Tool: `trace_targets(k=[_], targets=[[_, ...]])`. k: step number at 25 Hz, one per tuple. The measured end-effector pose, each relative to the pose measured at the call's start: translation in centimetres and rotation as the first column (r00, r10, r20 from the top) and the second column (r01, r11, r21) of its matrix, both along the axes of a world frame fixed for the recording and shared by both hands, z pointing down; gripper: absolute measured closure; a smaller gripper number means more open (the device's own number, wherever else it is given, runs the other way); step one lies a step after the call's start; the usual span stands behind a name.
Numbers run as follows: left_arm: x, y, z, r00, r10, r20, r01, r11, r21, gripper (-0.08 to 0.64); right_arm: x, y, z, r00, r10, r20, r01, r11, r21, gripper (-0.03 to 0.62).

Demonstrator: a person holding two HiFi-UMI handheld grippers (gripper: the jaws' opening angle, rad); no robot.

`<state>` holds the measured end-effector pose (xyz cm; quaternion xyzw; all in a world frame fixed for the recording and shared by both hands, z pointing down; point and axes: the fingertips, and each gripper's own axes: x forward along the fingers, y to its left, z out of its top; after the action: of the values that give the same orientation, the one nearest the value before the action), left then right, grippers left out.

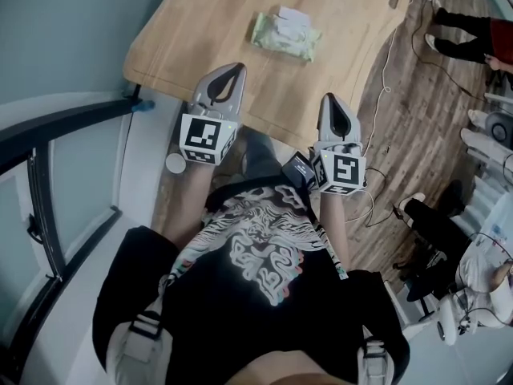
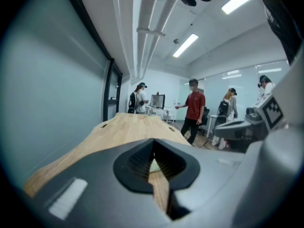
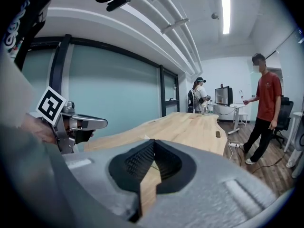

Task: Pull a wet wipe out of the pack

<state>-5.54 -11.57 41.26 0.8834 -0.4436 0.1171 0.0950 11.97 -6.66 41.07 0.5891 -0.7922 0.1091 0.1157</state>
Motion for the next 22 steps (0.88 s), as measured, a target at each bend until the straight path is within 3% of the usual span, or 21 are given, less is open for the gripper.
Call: trace_targets(k=[7, 22], targets=[[0.8, -1.1, 2.9, 0.998, 0.040, 0.049, -0.038, 0.998, -0.044, 0.574, 0.2, -2.2, 2.0, 1.000, 0.002, 0.004, -0.001, 0.999, -0.032, 0.594], [2.0, -4.0, 5.9, 0.996, 0.052, 0.067, -0.046, 0.995, -0.086, 0.572, -0.7, -6.0, 4.5, 0.999, -0.034, 0.008, 0.034, 0.997, -0.071, 0.594]])
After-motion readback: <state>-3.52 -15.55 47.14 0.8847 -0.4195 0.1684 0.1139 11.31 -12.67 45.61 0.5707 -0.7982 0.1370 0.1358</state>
